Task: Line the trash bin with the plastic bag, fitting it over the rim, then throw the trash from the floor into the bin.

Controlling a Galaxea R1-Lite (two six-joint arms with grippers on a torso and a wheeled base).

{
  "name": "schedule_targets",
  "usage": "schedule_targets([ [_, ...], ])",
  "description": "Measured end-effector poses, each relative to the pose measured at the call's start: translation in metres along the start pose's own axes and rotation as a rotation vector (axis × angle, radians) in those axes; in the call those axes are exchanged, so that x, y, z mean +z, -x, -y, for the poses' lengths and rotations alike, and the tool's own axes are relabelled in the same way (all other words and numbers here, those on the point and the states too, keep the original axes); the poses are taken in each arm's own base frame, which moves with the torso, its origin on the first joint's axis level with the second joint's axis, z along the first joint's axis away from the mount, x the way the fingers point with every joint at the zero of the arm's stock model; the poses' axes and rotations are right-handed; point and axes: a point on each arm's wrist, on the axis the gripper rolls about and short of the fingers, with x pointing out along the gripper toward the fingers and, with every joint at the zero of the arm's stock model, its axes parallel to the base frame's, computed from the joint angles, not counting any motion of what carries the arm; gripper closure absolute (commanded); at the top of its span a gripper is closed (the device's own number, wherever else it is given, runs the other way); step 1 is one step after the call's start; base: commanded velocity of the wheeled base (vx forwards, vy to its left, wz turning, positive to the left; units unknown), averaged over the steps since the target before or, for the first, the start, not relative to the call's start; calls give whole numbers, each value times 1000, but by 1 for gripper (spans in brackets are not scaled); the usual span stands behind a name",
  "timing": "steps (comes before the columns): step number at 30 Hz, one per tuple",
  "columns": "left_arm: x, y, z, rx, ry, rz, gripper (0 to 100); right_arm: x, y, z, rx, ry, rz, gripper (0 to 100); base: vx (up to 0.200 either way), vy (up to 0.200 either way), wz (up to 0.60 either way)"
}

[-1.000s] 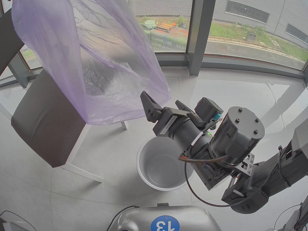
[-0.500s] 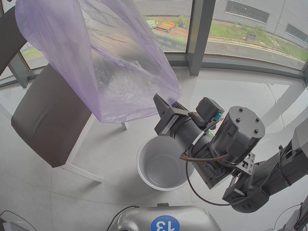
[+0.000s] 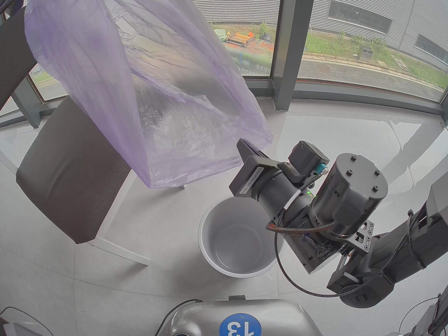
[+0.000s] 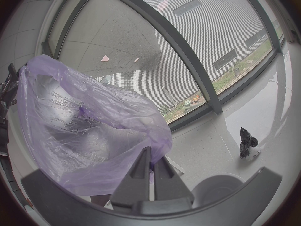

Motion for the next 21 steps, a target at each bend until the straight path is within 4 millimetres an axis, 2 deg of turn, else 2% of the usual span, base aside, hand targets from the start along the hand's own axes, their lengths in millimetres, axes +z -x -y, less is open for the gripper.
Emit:
schedule_targets([
  [6,-4,7,-3,4,-18,-27,100,7,8,2,-1,8,-2,100,0,0,0],
  [10,-9,13,-7,13,-42,-71,100,12,21,7,7,26,-32,100,0,0,0],
  [14,-33,27,-15,22,-103,-245,100,13,43,21,9,76,-111,100,0,0,0],
  [21,-85,70,-34,-50,-168,-610,100,28,83,49,-33,154,-201,100,0,0,0],
])
